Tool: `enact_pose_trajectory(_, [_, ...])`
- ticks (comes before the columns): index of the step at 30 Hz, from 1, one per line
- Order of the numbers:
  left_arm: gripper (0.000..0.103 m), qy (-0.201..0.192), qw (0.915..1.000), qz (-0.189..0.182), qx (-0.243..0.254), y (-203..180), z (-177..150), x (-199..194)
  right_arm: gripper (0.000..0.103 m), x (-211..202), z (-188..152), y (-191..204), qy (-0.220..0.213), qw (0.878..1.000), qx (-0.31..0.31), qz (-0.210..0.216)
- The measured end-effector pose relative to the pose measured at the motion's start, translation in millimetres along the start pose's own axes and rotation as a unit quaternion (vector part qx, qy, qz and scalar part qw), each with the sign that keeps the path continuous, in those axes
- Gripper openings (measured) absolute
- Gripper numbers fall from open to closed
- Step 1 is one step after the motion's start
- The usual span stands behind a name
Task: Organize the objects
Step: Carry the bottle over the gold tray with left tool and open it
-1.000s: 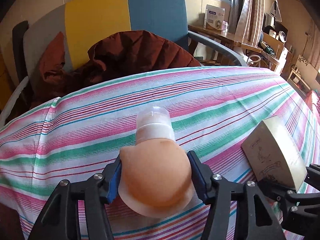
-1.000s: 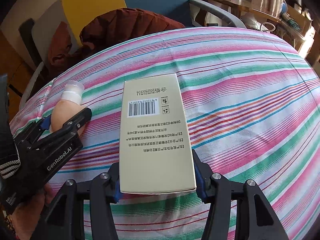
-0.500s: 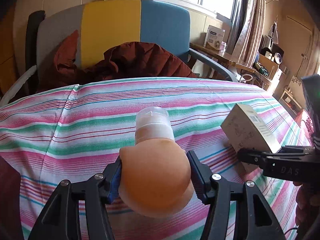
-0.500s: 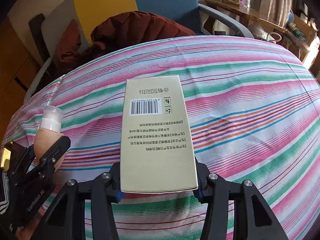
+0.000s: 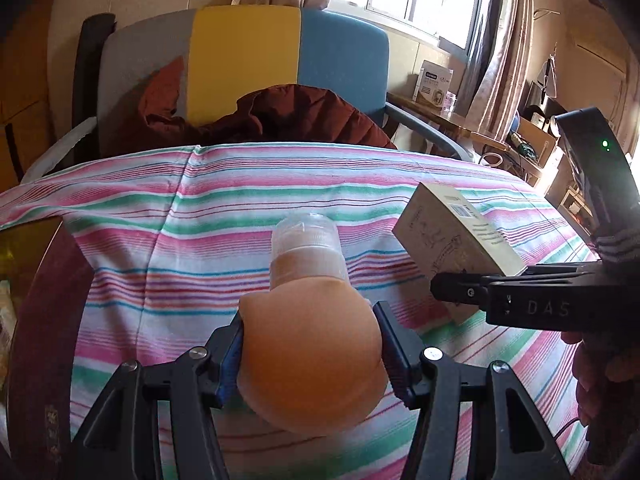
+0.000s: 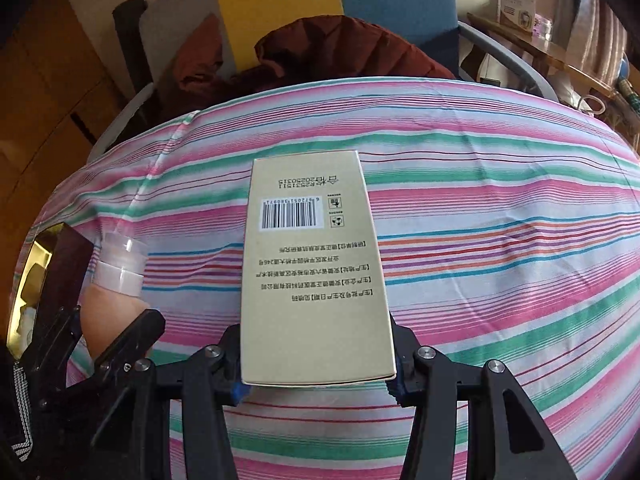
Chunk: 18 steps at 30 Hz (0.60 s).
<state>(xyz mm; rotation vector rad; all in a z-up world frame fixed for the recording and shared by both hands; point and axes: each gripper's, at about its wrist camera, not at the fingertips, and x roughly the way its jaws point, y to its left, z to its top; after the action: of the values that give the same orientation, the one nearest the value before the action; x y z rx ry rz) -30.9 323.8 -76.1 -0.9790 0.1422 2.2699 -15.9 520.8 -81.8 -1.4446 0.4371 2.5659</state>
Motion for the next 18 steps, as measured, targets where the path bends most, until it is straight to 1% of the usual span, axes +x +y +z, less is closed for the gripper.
enact_pose_trajectory(3, [0.059, 0.005, 0.9999, 0.007, -0.015, 10.8, -7.8, -8.6, 0.052, 0.8, -8.9, 18.5, 0.001, 1.000, -0.027, 0.009])
enact_pose_trajectory(6, [0.059, 0.004, 0.9997, -0.002, -0.025, 19.1, -17.9, -22.2, 0.052, 3.0, -16.9, 31.0, 0.000, 0.999, -0.050, 0.012])
enact_pose_trajectory(13, [0.059, 0.017, 0.9984, -0.048, -0.025, 25.5, -51.1, -55.5, 0.052, 4.6, -28.1, 57.1, -0.012, 0.996, -0.092, 0.019])
enact_pose_trajectory(15, [0.059, 0.013, 0.9978, -0.059, -0.028, 27.7, -52.8, -67.5, 0.051, 5.3, -31.8, 63.8, -0.013, 0.994, -0.106, 0.012])
enact_pose_trajectory(18, [0.059, -0.005, 0.9968, -0.071, -0.036, 34.7, -48.6, -87.7, 0.051, 5.6, -37.8, 73.4, -0.020, 0.992, -0.127, 0.003])
